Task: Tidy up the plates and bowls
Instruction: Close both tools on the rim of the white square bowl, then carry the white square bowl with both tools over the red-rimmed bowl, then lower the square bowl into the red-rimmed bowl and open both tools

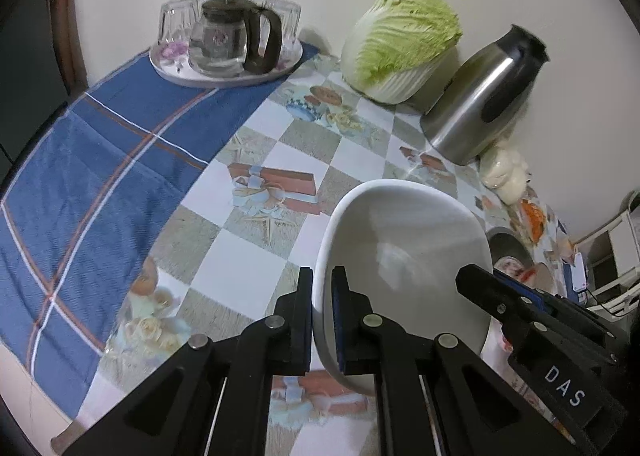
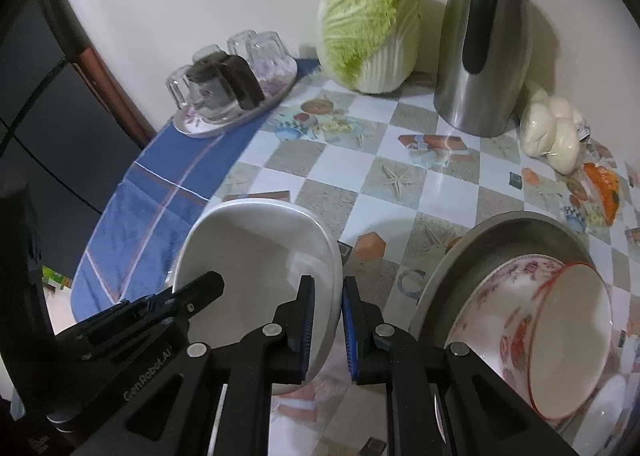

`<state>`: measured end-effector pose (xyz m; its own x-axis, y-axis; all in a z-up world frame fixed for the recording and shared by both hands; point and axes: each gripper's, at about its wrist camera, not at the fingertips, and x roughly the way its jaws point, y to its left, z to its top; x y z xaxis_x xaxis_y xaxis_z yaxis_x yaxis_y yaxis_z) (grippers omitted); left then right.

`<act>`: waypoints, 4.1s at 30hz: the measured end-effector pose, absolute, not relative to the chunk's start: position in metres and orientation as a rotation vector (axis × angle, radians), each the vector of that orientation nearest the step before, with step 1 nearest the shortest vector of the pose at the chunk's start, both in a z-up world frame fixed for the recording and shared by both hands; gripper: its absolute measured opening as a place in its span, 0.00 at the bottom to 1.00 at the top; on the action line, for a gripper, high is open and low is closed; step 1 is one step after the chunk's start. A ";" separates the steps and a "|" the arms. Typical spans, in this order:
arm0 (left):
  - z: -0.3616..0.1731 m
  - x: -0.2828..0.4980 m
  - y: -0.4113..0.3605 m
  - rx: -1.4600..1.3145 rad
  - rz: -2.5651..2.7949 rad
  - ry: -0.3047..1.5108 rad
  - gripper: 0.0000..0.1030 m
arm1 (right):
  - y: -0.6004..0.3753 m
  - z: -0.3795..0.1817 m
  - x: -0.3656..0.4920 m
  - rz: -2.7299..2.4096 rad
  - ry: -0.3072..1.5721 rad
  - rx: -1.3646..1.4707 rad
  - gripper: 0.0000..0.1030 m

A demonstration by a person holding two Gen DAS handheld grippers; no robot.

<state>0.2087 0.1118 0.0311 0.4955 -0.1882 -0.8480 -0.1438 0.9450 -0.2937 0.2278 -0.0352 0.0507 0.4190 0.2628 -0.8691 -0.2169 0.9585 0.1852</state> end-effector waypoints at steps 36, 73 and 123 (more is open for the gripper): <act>0.135 0.141 -0.076 -0.130 -0.121 0.946 0.09 | -0.224 0.138 0.127 0.240 0.929 0.267 0.14; 0.075 0.208 -0.134 -0.048 -0.148 1.050 0.09 | -0.291 0.069 0.182 0.205 1.004 0.365 0.15; 0.077 0.135 -0.080 -0.090 -0.079 0.988 0.81 | -0.267 0.073 0.107 0.132 0.952 0.196 0.69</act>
